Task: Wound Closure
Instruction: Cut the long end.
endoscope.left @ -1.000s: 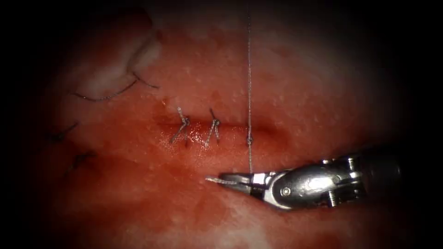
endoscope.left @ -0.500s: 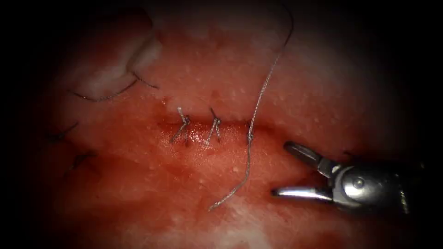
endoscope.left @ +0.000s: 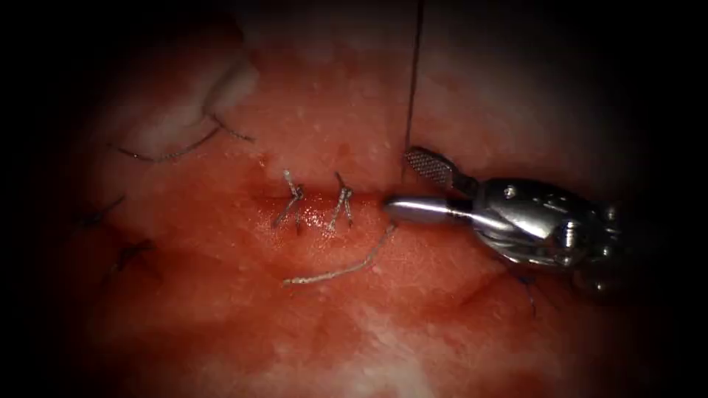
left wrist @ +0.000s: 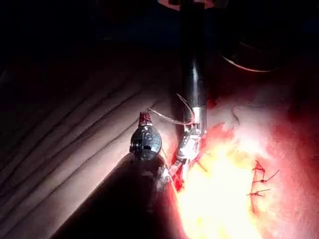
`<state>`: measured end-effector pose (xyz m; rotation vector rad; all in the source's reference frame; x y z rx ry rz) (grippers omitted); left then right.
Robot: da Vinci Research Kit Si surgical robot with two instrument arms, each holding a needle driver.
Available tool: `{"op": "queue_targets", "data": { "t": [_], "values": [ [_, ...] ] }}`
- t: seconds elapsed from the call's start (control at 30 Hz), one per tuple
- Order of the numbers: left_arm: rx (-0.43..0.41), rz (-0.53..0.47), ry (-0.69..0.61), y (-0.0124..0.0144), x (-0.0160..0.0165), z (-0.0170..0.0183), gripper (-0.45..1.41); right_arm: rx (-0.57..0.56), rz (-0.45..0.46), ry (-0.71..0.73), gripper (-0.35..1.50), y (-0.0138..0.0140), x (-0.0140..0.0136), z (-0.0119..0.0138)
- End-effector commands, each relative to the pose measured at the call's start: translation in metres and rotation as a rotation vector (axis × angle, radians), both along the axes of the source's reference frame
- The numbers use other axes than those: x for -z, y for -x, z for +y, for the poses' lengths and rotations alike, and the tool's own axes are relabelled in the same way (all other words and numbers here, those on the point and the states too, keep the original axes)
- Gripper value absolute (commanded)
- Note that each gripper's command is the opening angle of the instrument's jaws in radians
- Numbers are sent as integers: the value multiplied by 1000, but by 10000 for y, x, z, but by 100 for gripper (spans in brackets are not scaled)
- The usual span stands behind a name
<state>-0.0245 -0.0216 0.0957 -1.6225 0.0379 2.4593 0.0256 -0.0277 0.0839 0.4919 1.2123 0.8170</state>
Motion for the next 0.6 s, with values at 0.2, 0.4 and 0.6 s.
{"op": "queue_targets", "data": {
  "t": [0.2,0.4,0.6],
  "values": [
    [0,-1,8,15,-4,0,-45,-8,-4,2,124,-20,-11,4],
    [-6,-9,11,15,-9,0,-45,-14,-12,20,124,-31,-25,10],
    [-10,-14,13,16,-14,1,-45,1,1,33,124,-46,-30,2]
  ]
}}
